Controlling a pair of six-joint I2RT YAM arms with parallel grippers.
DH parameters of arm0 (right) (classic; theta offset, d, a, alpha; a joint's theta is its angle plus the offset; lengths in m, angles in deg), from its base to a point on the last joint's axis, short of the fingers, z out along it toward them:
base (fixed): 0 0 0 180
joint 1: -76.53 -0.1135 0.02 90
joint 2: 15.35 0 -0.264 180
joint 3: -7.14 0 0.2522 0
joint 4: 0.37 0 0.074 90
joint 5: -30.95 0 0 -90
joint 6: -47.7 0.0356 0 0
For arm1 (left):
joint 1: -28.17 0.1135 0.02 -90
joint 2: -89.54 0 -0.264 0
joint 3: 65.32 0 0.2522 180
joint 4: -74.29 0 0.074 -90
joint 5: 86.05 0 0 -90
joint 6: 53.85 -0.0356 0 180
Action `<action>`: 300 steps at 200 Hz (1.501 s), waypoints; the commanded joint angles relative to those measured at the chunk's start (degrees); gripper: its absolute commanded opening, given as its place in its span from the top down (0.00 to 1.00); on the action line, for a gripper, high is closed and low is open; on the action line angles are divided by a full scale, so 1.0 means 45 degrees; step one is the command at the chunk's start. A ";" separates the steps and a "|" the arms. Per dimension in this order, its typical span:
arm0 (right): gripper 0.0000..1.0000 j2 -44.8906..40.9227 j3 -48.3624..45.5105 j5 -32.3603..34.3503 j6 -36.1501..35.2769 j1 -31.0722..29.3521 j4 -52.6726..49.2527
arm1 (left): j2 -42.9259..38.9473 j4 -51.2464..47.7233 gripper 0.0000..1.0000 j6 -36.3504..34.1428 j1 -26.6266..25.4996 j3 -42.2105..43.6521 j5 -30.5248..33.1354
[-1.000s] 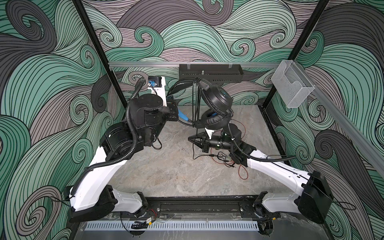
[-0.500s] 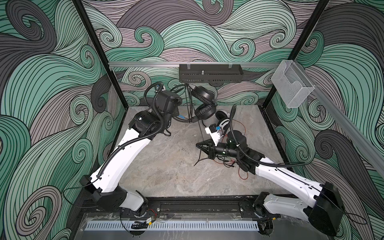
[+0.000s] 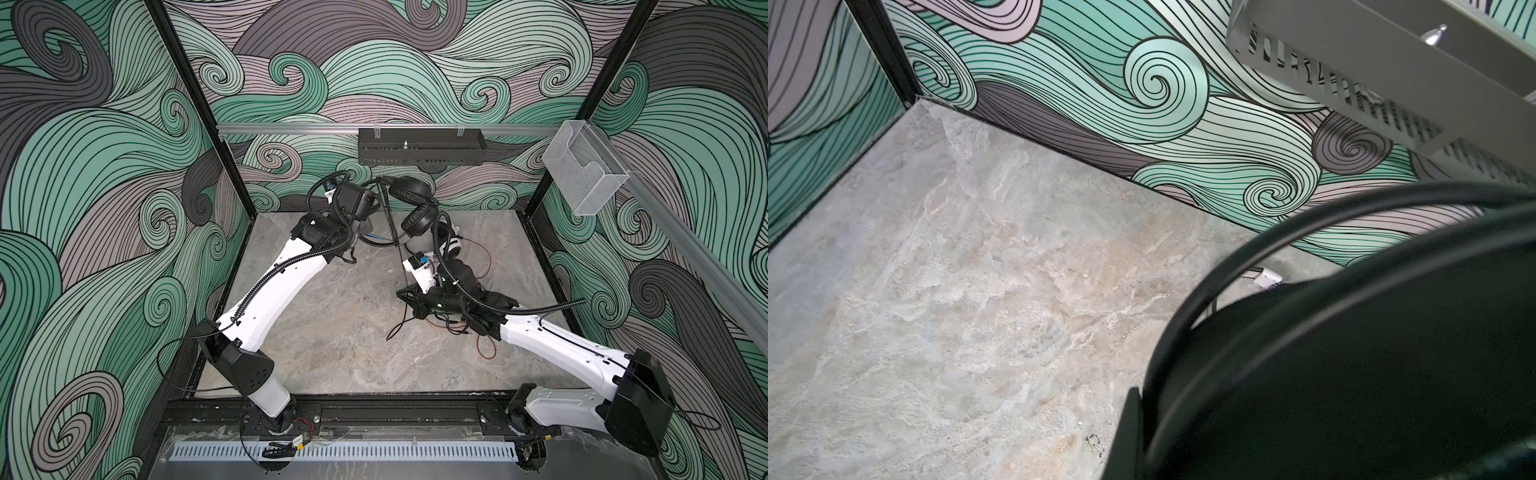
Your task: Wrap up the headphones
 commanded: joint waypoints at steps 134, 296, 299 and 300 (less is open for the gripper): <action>0.99 0.0205 0.5694 0.3140 -0.4613 -0.1914 -0.6838 | -0.2225 0.6233 1.00 -0.9079 -0.2078 0.3968 0.4828; 0.95 -0.0641 0.5632 1.1983 -1.2025 -0.6094 -0.5621 | -0.2409 -0.0134 1.00 -1.1938 -0.2736 0.1767 0.1678; 0.95 -0.0658 0.5660 1.2031 -1.2017 -0.6124 -0.5582 | -0.2409 -0.0166 1.00 -1.1862 -0.2736 0.1774 0.1656; 0.95 -0.0664 0.5672 1.2036 -1.2017 -0.6139 -0.5589 | -0.2409 -0.0178 1.00 -1.1833 -0.2735 0.1788 0.1642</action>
